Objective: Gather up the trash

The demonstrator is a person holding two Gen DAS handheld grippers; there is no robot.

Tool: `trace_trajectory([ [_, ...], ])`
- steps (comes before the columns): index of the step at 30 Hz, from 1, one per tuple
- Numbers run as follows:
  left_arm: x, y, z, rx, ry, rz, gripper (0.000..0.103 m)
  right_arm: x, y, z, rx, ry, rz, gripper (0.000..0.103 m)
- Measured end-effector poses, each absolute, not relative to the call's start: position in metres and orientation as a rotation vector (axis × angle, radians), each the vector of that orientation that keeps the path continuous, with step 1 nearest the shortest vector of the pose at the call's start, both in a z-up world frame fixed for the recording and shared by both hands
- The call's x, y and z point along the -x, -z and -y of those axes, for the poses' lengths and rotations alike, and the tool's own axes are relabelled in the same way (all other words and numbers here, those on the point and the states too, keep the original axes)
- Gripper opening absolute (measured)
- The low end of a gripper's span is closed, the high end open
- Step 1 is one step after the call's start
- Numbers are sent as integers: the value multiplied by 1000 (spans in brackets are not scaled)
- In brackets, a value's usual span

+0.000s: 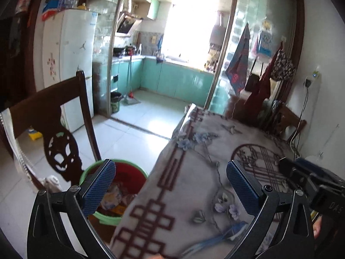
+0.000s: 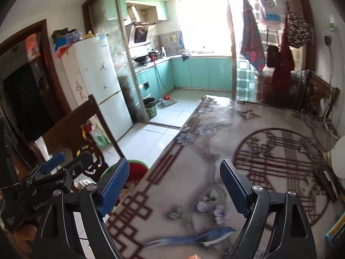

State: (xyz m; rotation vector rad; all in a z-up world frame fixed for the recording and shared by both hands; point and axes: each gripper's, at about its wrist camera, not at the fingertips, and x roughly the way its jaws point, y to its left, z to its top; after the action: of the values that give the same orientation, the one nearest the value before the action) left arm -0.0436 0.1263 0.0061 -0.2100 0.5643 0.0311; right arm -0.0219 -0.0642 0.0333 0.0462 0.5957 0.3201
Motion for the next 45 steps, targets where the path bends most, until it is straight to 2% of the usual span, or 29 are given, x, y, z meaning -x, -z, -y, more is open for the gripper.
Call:
trace_trajectory([
  [18,47,-21,-81,152,-66,-554,103,31,-48,103,-32,-270,-538,86],
  [45,34,-16,-80,151,-99,-598,103,16,-40,105,-23,-267,-566,86],
])
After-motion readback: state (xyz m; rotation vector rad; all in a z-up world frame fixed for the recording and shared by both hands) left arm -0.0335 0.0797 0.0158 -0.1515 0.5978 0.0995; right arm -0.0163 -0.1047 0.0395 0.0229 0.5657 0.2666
